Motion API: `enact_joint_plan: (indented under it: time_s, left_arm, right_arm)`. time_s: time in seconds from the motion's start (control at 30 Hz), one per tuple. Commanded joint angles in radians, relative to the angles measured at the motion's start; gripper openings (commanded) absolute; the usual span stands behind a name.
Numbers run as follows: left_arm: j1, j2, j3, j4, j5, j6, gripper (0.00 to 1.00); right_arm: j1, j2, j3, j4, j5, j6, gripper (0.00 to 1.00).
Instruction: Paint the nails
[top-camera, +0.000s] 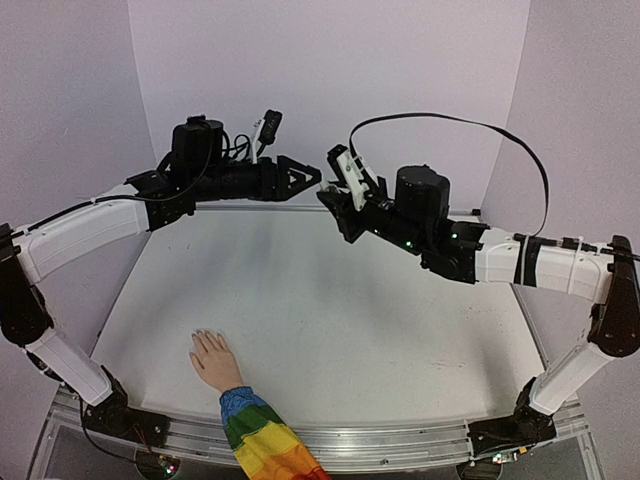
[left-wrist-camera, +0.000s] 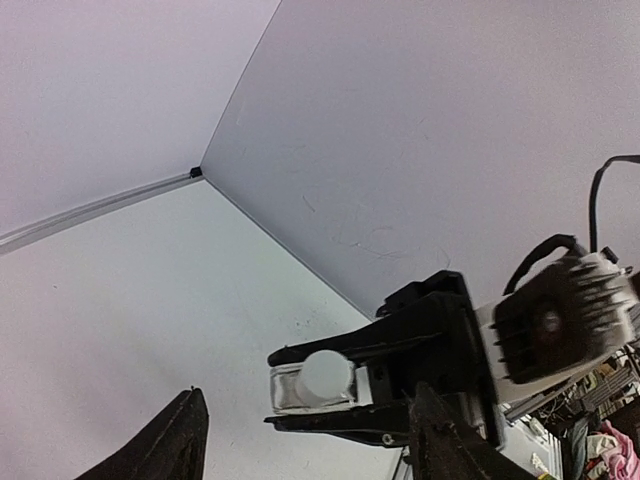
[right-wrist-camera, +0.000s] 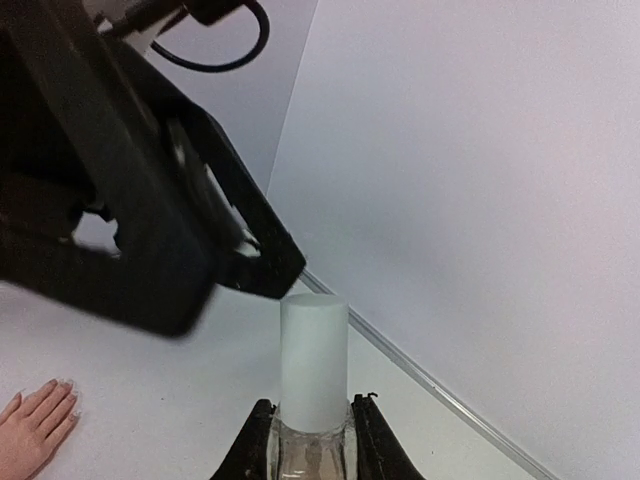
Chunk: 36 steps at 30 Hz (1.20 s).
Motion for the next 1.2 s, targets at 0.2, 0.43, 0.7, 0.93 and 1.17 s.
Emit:
enact_joint_plan:
  time_s: [0.2,0.43,0.7,0.93,1.17]
  left_arm:
    - [-0.022,0.083,0.093,0.047,-0.01,-0.014,0.54]
    - [-0.031,0.077,0.086,0.046,-0.029,-0.014,0.43]
    - [-0.041,0.067,0.081,0.081,0.005,0.007,0.18]
    - [-0.042,0.051,0.055,0.086,0.216,0.129,0.0]
    - [-0.041,0.01,0.025,0.085,0.786,0.359,0.0]
  right_arm:
    - [0.03,0.007,0.077,0.096,0.061,-0.037,0.0]
    - [0.041,0.006,0.076,0.093,0.071,-0.041,0.0]
    - [0.047,0.003,0.076,0.085,0.065,-0.027,0.0]
    - [0.042,-0.065,0.035,0.066,-0.143,0.031,0.0]
    - [-0.02,-0.136,0.045,-0.004,-0.735,0.213,0.0]
